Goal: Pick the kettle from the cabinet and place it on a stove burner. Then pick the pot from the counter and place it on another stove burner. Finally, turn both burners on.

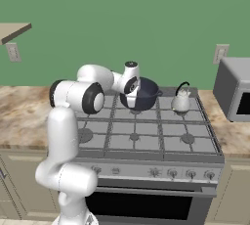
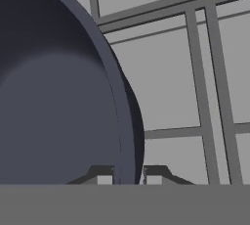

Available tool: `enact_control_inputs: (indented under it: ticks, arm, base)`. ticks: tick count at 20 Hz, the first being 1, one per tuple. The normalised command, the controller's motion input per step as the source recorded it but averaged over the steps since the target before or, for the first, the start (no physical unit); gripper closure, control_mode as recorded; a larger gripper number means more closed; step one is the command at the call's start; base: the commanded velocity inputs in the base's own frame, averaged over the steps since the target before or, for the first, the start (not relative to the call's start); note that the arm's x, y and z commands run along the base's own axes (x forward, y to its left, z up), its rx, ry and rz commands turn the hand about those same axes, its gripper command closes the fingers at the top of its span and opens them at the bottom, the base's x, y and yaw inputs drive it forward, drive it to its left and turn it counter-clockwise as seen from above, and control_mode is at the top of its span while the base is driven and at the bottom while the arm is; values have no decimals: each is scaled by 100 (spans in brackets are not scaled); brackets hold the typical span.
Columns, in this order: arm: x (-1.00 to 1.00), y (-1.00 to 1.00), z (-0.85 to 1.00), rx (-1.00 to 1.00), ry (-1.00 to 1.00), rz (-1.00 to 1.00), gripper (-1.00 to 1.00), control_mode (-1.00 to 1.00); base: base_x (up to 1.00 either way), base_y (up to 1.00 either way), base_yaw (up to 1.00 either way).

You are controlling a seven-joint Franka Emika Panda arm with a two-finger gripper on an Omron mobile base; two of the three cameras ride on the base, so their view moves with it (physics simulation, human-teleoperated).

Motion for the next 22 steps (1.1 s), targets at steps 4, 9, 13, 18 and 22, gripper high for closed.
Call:
enact_control_inputs:
  ticks: [4, 9, 13, 18, 22]
  arm:
    - [0, 0, 5, 0, 0, 0, 100, -100]
    - [-3, 0, 18, 0, 0, 0, 100, -100]
    - [-6, 0, 11, 0, 0, 0, 100, -100]
    - [-10, 0, 0, -1, 3, 0, 100, -100]
    - [-12, 0, -1, -3, 4, 0, 100, -100]
  base:
    - [0, 0, 0]
    - [0, 0, 0]
    - [0, 0, 0]
    - [0, 0, 0]
    - [0, 0, 0]
